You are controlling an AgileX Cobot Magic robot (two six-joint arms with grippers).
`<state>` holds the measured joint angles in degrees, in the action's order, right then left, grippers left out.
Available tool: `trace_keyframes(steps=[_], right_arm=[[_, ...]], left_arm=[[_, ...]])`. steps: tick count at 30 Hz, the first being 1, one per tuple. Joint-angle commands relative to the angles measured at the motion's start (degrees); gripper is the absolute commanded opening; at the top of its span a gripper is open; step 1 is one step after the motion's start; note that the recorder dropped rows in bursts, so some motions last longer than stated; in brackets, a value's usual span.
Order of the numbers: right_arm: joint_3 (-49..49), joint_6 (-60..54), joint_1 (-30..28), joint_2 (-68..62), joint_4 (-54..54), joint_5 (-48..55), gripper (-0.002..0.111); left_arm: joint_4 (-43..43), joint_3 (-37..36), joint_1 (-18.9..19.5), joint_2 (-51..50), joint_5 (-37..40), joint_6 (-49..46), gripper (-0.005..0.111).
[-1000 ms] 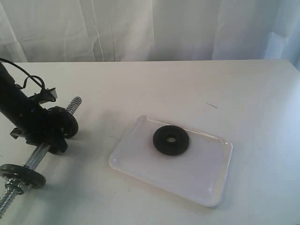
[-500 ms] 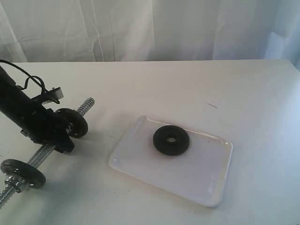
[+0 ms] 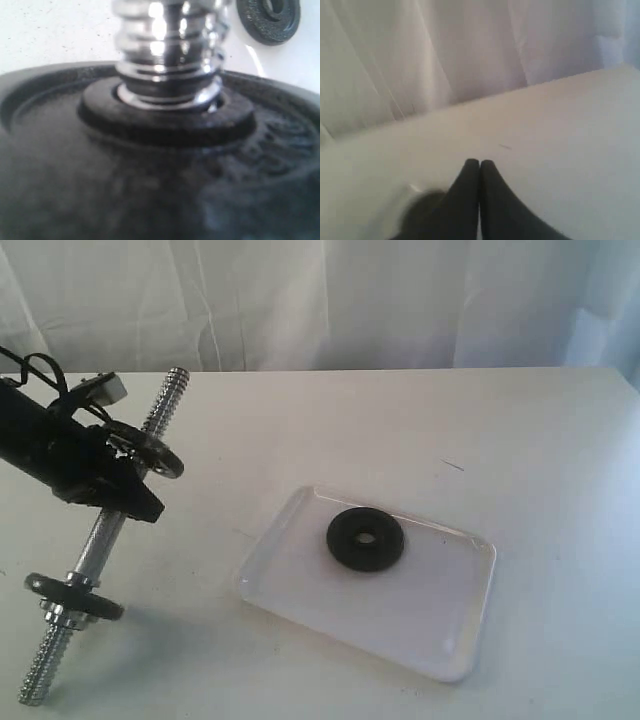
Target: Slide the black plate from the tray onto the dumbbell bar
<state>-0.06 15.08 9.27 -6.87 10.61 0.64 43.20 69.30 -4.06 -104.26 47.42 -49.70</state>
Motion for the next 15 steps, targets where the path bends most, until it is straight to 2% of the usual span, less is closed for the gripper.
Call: trace_keyframes(steps=[1,8,15], right_arm=[[0.1,18.8,-0.2,0.2,5.3,-9.2,0.0],[0.1,19.6,-0.2,0.2,5.3,-8.3,0.0],[0.1,19.6,-0.2,0.2,5.3,0.7,0.0]], left_arm=[[10.3,-0.5,-0.1,5.7,6.6,-1.5,0.0],[13.2,-2.8,-0.1,8.2,7.5,-4.8,0.0],[16.3,-2.9,-0.1,8.3,13.0,-10.1,0.0]])
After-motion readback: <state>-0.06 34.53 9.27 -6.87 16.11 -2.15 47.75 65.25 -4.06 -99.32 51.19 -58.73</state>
